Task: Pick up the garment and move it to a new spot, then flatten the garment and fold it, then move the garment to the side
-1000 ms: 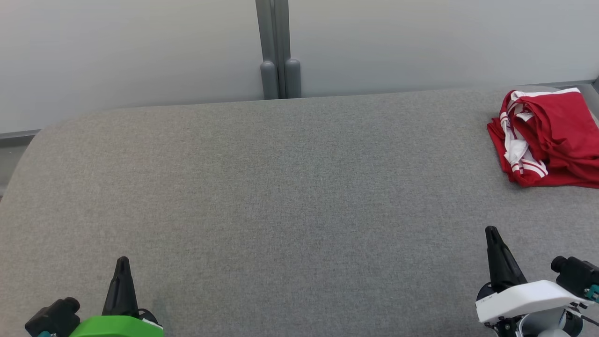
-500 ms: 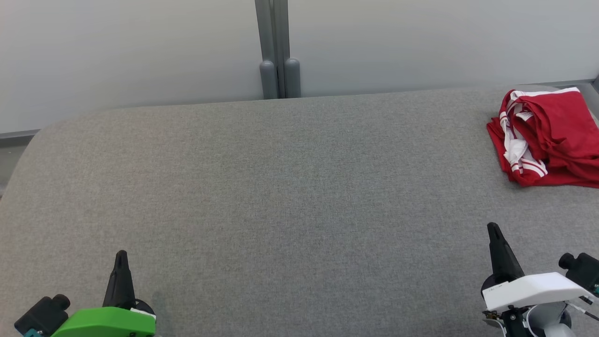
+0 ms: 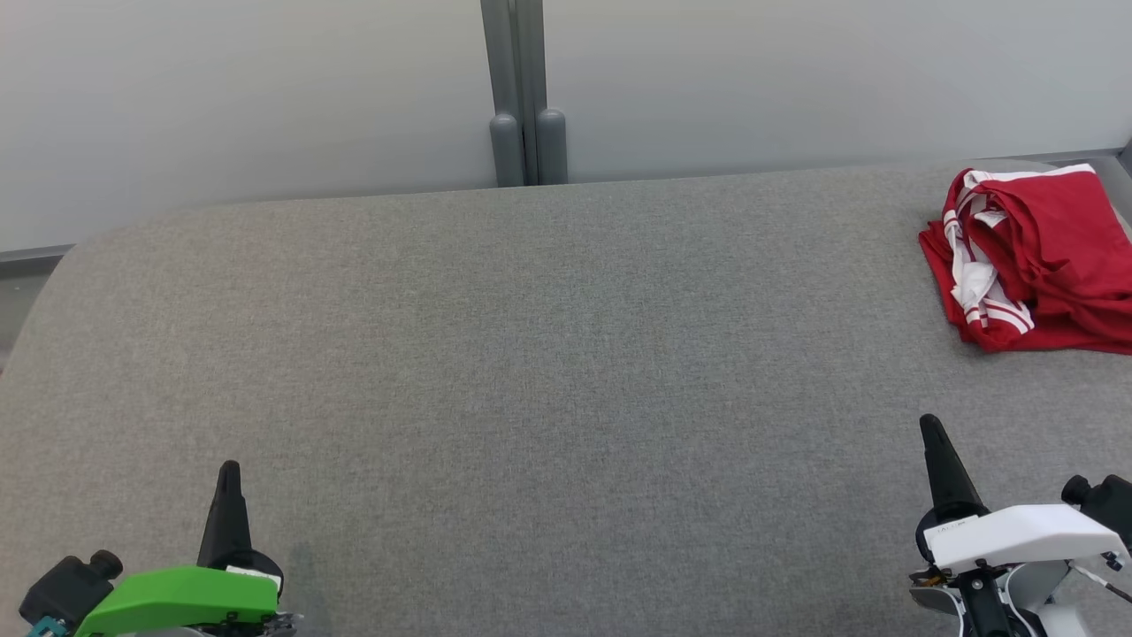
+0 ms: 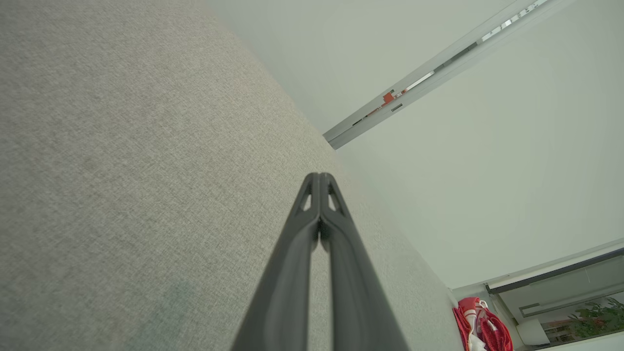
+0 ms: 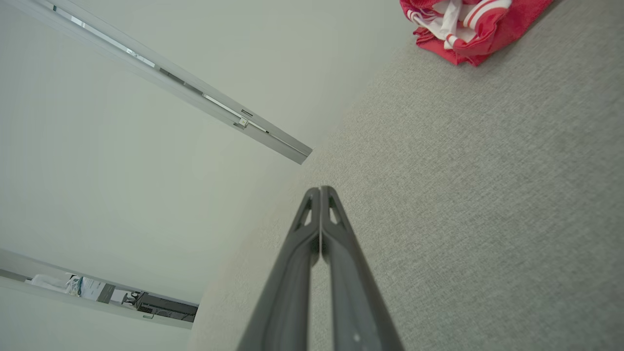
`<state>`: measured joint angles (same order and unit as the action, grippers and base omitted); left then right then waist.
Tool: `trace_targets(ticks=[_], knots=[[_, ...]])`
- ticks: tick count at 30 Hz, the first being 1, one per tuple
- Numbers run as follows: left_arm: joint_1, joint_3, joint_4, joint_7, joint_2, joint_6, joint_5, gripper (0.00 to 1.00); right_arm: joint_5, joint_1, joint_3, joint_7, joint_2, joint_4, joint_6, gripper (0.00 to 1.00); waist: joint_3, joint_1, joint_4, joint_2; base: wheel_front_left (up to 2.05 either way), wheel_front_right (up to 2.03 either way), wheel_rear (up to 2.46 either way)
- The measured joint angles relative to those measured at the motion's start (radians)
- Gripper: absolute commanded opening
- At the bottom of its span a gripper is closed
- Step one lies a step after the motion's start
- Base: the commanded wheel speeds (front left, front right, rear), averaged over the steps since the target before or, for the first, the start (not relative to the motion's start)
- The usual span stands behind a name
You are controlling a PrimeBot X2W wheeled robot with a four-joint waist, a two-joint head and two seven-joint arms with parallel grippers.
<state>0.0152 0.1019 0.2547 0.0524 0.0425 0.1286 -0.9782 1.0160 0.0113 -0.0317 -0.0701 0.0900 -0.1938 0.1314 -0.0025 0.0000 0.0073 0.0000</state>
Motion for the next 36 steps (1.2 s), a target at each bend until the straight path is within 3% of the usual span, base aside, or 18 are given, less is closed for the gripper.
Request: trace_targets(ticks=[36], knots=[[0.05, 0.006, -0.005, -0.095, 0.002, 0.0, -0.349, 0.0, 0.341, 0.054, -0.035, 0.094, -0.015, -0.027, -0.001, 0.0, 0.003, 0.0, -0.003, 0.0, 0.0, 0.0, 0.0]])
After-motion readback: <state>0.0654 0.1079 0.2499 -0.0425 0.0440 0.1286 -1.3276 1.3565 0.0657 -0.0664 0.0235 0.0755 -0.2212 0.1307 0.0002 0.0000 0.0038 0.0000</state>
